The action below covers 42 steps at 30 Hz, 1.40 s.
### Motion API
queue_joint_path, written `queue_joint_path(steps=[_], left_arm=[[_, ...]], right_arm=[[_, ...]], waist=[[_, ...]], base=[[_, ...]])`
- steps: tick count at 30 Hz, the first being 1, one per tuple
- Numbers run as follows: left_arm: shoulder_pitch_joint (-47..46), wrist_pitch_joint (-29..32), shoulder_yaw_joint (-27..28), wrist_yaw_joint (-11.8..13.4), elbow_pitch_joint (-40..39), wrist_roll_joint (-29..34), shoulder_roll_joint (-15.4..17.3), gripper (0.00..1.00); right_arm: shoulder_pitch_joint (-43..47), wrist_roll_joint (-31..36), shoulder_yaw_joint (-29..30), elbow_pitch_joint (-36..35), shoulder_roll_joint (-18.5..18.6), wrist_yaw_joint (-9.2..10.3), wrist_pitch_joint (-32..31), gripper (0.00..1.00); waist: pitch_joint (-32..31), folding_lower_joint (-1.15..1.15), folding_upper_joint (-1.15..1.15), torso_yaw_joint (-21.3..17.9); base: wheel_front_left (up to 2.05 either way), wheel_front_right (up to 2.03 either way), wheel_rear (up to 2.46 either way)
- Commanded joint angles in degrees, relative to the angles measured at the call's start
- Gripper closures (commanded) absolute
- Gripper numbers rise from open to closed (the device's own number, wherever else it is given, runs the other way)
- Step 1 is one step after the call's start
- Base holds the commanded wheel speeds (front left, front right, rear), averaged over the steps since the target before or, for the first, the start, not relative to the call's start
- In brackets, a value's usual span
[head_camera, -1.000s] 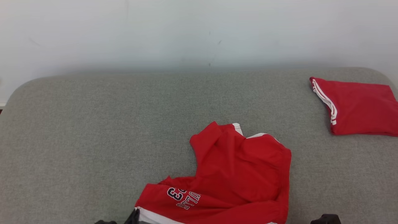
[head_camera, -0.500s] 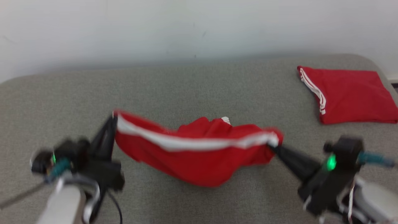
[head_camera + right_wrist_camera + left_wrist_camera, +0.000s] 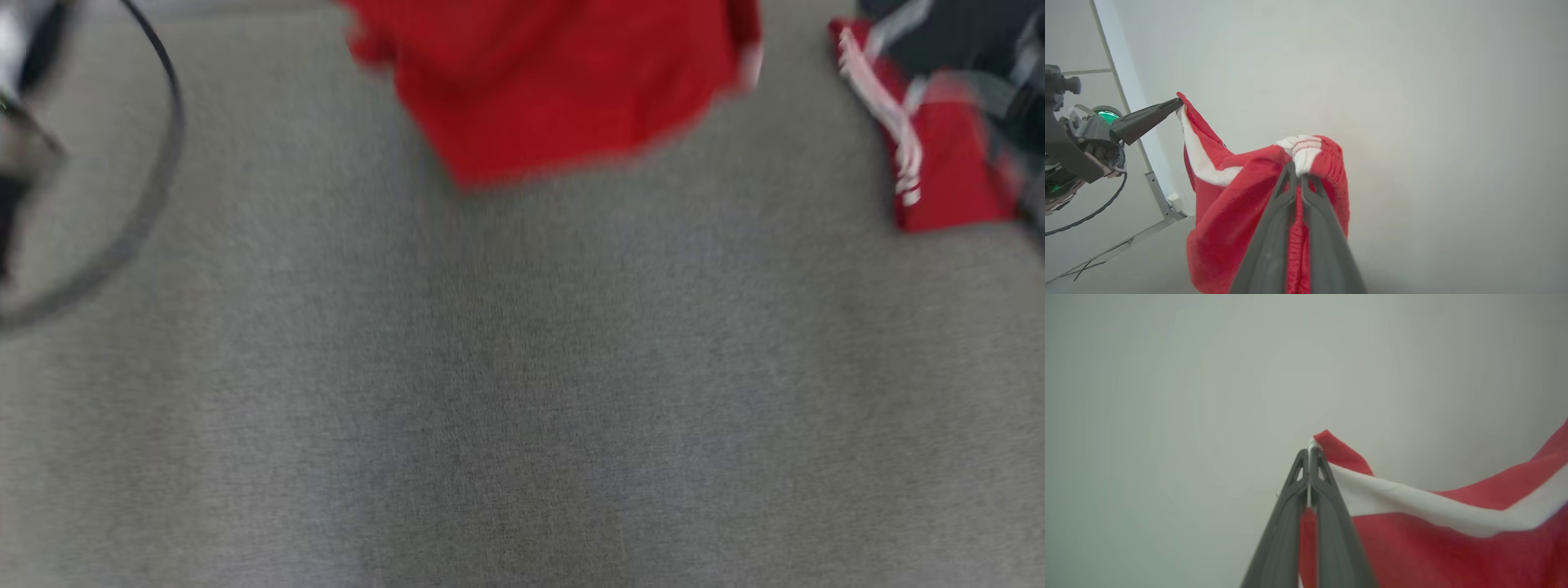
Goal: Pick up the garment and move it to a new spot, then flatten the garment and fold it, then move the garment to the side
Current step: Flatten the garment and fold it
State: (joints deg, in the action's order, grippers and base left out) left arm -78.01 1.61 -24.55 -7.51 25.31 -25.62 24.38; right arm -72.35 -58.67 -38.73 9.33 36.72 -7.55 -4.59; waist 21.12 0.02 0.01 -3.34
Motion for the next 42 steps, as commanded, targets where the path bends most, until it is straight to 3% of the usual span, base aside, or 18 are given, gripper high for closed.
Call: queue_joint_path(steps=[1,10,15,20,28,36,42], left_arm=[[-1.65,-0.25,-0.01,0.11,0.68,-0.87,0.12,1.0],[-25.35,-3.5,0.2,0.11,15.61,-3.29,-1.31,1.0],[-29.9,-5.5,-1.04,0.12,20.93,-4.64,-2.13,1.0],[-27.32,-8.0,-3.0,0.11,22.63,-7.68,-1.65,1.0],[-12.18,-13.04,-6.68,0.11,19.19,-14.94,1.52,1.0],[7.97,-16.02,-6.76,0.79,8.79,-20.12,3.1,1.0],[34.14,-16.74,-3.58,6.98,-7.36,-23.49,4.8,1.0]], right_arm=[[-2.0,-0.41,-0.27,0.43,-0.5,0.13,-0.13,1.0],[-25.3,-0.2,-9.35,8.62,-1.83,0.13,1.96,1.0],[-31.25,-1.23,-16.32,11.87,-0.51,0.13,3.77,1.0],[-31.57,-4.46,-22.93,12.06,2.15,0.13,6.47,1.0],[-22.43,-8.15,-32.57,6.08,11.15,0.13,13.68,1.0],[-5.7,-8.2,-34.43,-2.6,17.23,0.13,18.5,1.0],[11.82,-6.78,-34.61,-8.21,19.82,0.13,19.75,1.0]], waist=[[9.7,-0.02,-0.01,-1.04],[15.13,-0.02,-0.01,-1.43],[16.1,-0.02,-0.01,-0.63],[16.42,-0.02,-0.01,0.22],[12.43,-0.02,-0.01,1.08],[5.6,-0.02,-0.01,1.44],[-0.26,-0.02,-0.01,1.08]], base=[[0.0,0.0,0.0],[0.0,0.0,0.0],[0.0,0.0,0.0],[0.0,0.0,0.0],[0.0,0.0,0.0],[0.0,0.0,0.0],[0.0,0.0,0.0]])
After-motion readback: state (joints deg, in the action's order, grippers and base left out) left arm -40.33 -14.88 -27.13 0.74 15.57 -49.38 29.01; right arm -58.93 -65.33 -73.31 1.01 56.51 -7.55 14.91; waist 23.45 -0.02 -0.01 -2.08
